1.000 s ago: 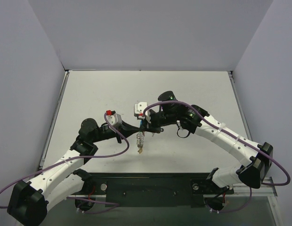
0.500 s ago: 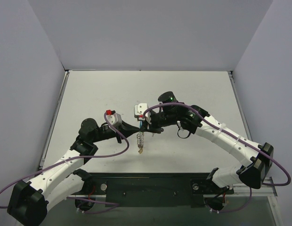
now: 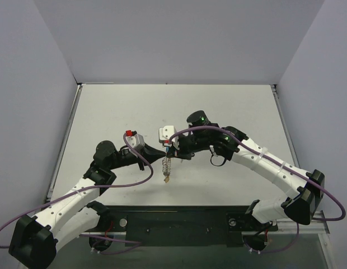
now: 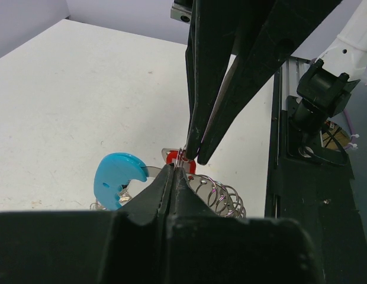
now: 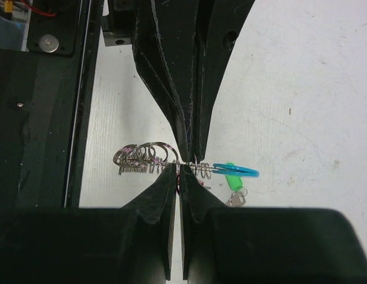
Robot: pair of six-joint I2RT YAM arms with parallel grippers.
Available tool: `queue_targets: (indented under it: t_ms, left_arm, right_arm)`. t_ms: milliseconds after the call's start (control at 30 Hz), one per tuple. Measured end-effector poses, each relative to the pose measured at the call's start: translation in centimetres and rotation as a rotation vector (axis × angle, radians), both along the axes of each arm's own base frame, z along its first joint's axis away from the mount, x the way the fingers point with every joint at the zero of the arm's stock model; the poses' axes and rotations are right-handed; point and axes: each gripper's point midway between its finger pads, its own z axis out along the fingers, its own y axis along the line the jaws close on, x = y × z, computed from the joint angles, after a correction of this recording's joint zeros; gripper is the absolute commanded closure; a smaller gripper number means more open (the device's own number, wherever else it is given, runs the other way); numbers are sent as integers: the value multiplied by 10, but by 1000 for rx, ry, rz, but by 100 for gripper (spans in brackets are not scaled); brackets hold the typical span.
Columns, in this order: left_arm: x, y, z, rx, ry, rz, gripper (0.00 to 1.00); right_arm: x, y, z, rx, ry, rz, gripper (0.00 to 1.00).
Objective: Put the keys on the keyring
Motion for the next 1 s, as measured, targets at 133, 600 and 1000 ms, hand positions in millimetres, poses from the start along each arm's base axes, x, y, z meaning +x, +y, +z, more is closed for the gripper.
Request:
queue_targets:
  t_ms: [133, 600, 1000]
  left_arm:
    - [0, 0, 0, -2, 7, 0, 100]
    - [-1, 0, -1, -2, 22, 0, 100]
    - [0, 0, -5, 6, 35, 2, 100]
  right_arm:
    - [-1, 0, -4, -11, -13, 6, 100]
    - [0, -1, -11, -14, -54, 16, 100]
    - [0, 0, -16, -15, -56, 15, 100]
